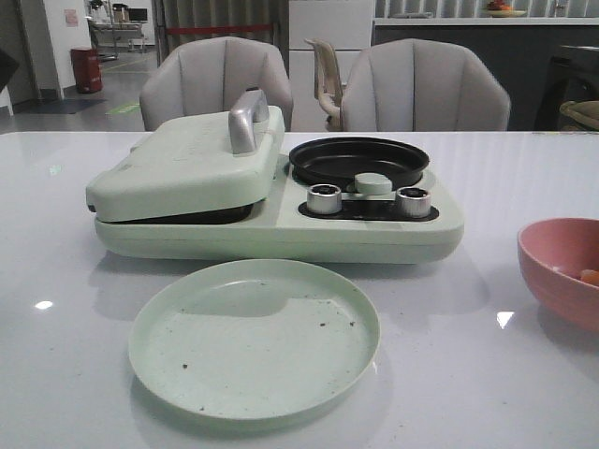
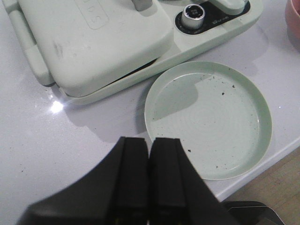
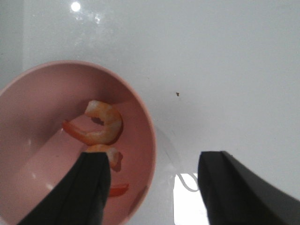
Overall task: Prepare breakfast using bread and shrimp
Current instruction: 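Move the right gripper to the pink bowl of shrimp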
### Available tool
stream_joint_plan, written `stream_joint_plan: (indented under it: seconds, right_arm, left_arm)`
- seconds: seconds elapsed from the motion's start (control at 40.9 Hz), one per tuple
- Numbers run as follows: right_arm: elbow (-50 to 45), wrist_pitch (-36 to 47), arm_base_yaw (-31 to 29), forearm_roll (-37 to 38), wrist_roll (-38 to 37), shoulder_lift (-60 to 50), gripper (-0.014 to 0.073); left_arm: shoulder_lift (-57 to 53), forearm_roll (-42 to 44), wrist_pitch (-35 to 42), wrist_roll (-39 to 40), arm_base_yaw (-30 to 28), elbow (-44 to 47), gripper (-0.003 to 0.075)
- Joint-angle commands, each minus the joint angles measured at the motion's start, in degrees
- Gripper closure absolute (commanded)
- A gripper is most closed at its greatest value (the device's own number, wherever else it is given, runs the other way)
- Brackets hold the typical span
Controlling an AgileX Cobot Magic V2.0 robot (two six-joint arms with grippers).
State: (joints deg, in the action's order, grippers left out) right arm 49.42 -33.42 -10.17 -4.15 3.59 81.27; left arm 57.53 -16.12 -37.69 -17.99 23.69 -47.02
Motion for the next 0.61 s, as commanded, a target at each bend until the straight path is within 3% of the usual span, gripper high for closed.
stream_joint_plan:
  seconds: [0.0,0.318,0.587]
  right_arm:
    - [2.0,5.8,-0.4,-0.7,0.0,2.1,0.0076]
    - [2.0,9.2,-0.4,-0.7,0.0,10.6,0.0096]
    - [2.0,10.3,-0.4,-0.7,0.0,10.9,0.0368]
  left_arm:
    - [-1.0,-0.9,4.2,0.7,0.5,-1.6,0.0619]
    - [-1.0,-0.9,4.2,0.7,0.5,-1.6,0.0619]
    - [-1.0,-0.9,4.2,0.7,0.5,-1.6,0.0619]
